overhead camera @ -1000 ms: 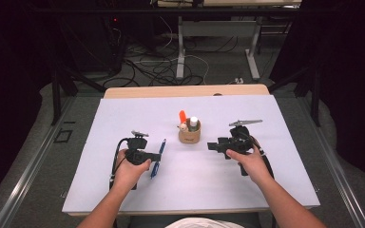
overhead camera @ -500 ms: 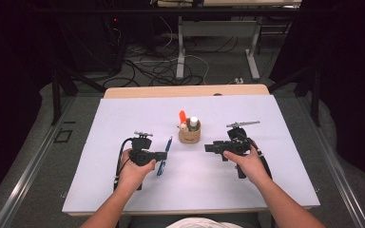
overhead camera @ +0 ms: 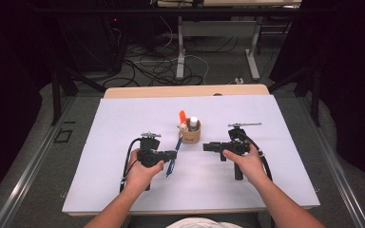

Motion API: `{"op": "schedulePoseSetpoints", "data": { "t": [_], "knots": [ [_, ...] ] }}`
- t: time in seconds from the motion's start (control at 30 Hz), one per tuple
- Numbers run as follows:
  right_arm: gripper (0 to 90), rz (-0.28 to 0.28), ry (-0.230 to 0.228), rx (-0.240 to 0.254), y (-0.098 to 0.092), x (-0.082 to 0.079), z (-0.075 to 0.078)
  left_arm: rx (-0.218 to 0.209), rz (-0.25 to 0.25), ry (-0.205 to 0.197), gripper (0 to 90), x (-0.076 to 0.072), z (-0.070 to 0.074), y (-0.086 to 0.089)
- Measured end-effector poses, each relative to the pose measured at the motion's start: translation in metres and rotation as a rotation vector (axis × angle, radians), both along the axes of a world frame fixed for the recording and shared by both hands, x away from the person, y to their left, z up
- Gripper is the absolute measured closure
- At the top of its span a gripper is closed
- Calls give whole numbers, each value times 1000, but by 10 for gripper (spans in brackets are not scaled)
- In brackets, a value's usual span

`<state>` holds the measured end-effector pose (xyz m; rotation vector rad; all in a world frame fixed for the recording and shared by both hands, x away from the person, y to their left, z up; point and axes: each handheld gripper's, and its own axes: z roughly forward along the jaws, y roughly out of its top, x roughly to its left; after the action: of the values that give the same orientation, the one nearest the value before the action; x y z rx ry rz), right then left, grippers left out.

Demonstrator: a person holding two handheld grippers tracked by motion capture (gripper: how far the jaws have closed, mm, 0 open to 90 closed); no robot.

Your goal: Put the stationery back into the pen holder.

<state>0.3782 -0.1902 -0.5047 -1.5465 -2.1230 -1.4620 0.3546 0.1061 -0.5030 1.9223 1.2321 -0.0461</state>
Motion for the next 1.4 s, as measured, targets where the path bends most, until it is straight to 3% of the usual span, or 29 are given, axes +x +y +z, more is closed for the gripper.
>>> {"op": "schedulePoseSetpoints", "data": {
  "t": [0.3, 0.37, 0.83, 1.4],
  "knots": [
    [590, -11, 38, 65, 1, -1, -1, -26, -18, -34, 794, 1, 2, -13],
    [602, -17, 48, 93, 2, 0, -2, -19, -22, -33, 795, 1, 2, -16],
    [657, -23, 128, 163, 7, 7, -3, -26, -57, -39, 794, 2, 1, -34],
    [678, -19, 175, 174, 9, 6, -13, -34, -102, -26, 794, -7, -7, -51]
  ]
}}
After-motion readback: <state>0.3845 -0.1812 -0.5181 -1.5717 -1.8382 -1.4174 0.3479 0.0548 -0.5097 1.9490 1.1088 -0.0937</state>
